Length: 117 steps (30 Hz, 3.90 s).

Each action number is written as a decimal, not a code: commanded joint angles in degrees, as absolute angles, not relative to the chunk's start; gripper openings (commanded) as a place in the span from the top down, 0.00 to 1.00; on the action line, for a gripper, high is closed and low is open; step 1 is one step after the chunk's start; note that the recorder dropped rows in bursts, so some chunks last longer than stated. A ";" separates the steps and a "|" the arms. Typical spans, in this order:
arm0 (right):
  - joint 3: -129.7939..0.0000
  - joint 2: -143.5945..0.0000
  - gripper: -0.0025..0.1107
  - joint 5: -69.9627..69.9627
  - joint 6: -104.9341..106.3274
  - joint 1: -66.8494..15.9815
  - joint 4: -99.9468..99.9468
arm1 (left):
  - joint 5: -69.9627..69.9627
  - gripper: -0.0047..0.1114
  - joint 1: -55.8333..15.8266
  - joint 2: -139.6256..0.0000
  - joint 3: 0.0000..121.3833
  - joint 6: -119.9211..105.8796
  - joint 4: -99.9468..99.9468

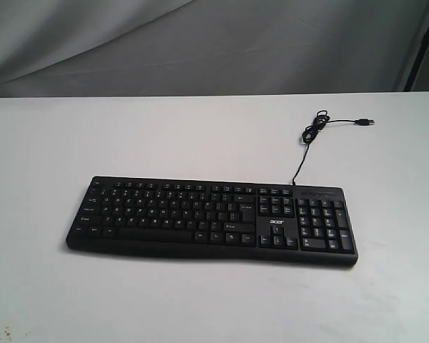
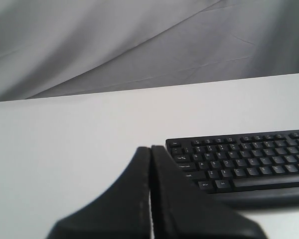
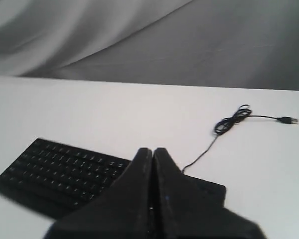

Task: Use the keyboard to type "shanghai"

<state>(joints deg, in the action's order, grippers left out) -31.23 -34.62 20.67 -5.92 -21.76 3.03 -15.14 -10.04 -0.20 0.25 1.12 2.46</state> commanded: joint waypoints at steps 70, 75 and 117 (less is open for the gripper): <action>-89.77 -130.23 0.98 9.16 10.68 -49.77 6.03 | -14.98 0.96 -10.24 0.00 0.00 1.28 2.51; -89.77 -130.37 0.98 7.79 10.68 -49.77 6.03 | -14.98 0.96 -10.24 0.00 0.00 1.28 2.51; -89.77 -132.86 0.98 9.24 10.45 -49.29 7.03 | -14.98 0.96 -10.24 0.00 0.00 1.28 2.51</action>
<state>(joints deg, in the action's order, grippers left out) -89.62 -132.61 8.16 10.59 -49.59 6.98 -15.14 -10.04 -0.20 0.25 1.12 2.46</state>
